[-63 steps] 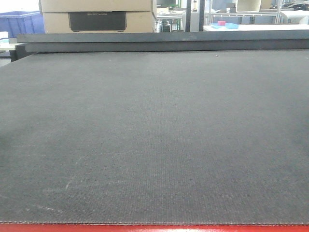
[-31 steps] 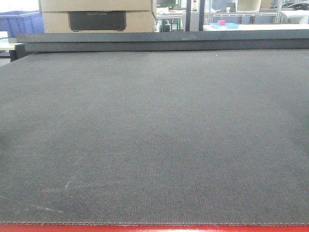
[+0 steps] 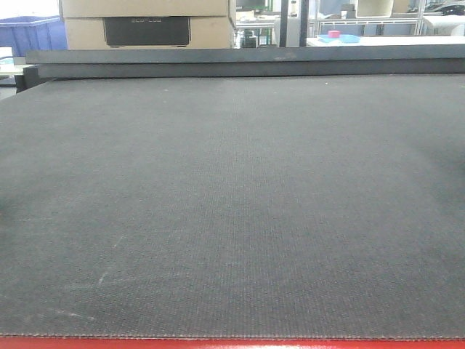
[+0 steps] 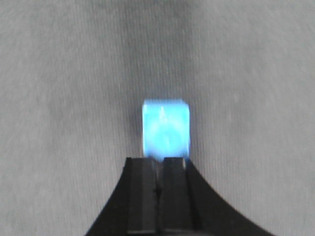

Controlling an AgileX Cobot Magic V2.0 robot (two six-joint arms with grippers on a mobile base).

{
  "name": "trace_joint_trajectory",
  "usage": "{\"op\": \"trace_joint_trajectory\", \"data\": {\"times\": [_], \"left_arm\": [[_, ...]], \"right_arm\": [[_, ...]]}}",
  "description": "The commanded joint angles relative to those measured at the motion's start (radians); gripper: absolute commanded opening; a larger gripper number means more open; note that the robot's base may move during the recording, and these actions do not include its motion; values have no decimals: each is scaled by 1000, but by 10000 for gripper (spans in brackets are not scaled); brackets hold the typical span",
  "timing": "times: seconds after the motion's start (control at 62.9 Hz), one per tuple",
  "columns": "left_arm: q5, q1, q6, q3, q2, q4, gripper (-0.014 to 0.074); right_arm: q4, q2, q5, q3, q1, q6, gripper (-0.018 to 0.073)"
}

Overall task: Grab block from conveyor and place in blue bin
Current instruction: 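Position left gripper over green block and right gripper over blue block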

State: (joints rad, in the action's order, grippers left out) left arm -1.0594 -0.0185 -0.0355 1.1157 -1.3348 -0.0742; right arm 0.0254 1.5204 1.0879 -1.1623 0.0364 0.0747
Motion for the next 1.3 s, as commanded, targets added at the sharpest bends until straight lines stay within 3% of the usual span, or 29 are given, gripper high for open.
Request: {"op": "trace_joint_trajectory", "data": {"times": [0.0,0.111,0.238,0.604,1.065,1.287], "left_arm": [[6,0,2,7,0,-11,-111],[6,0,2,7,0,-11,-111],[8,0,2,7,0,-11,-111],[11,0,2,7,-1,-11,-111],[9,0,2,7,-1,-11,-111],[6,0,2,7,-1,-11,-111]], "right_arm": [[-11,45,25,-53,-5,-16,42],[-11,82,42,-71,-5,-33,273],[1,114,42,-71,-23,-42,378],[41,137,-101,27,-50,-106,381],[39,182,-114,60,-50,-128,379],[39,182,-128,58,-50,-128,263]]}}
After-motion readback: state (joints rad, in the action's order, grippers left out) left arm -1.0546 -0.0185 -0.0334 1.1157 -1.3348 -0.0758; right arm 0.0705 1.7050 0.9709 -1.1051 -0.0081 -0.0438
